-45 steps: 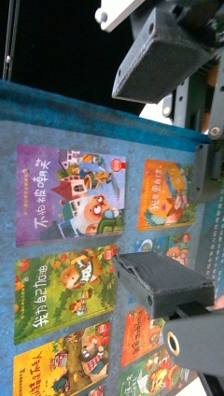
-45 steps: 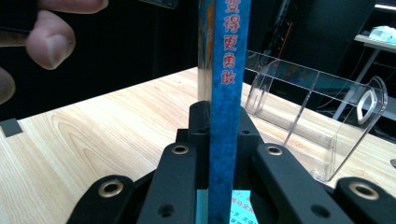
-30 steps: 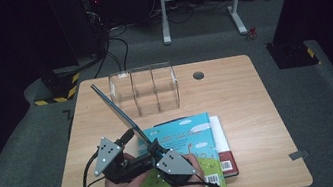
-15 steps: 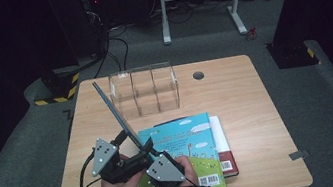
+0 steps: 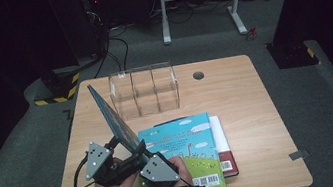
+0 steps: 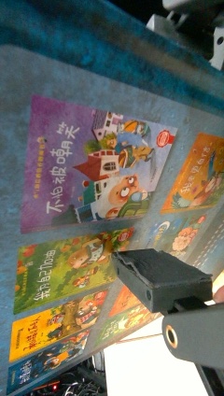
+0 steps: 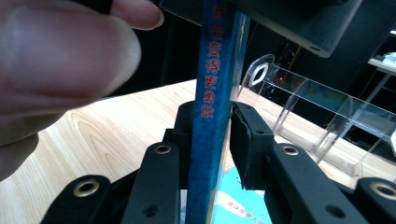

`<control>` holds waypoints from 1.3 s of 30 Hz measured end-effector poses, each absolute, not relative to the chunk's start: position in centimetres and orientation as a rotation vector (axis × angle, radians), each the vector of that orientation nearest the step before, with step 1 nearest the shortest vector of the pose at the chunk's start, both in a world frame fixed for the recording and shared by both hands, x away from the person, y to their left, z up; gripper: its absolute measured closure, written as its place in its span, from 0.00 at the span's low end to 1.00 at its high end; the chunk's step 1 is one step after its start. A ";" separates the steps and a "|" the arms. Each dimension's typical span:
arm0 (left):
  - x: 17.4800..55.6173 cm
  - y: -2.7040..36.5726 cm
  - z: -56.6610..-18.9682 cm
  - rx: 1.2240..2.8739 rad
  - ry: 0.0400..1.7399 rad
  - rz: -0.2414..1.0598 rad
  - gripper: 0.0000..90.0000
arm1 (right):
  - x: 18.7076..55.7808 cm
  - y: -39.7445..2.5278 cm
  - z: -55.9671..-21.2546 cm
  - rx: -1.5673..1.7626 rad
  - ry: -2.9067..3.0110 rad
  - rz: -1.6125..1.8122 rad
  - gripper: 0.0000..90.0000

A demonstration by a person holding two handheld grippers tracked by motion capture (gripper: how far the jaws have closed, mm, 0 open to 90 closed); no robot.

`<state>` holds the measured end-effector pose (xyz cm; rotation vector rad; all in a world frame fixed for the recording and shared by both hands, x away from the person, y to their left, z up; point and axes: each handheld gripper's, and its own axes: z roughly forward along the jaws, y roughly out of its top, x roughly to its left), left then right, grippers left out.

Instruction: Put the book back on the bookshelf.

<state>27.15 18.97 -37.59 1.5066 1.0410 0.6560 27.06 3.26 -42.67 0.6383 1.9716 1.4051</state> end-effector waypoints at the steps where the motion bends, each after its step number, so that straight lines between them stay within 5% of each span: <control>1: 27.1 19.0 -37.6 1.508 1.039 0.657 0.23 | 27.1 3.3 -42.7 0.637 1.971 1.406 0.80; 16: 26.3 19.3 -37.8 1.508 1.006 0.662 0.34 | 27.0 3.2 -42.9 0.634 2.012 1.452 0.70; 26: 26.1 20.0 -38.2 1.461 1.042 0.690 0.55 | 26.4 2.6 -43.2 0.626 2.074 1.505 0.66; 33: 25.6 21.1 -38.3 1.439 1.067 0.767 0.78 | 25.9 2.2 -43.3 0.613 2.071 1.503 0.67; 39: 25.2 21.3 -38.6 1.440 1.064 0.804 0.82 | 26.0 1.7 -43.3 0.637 2.064 1.504 0.67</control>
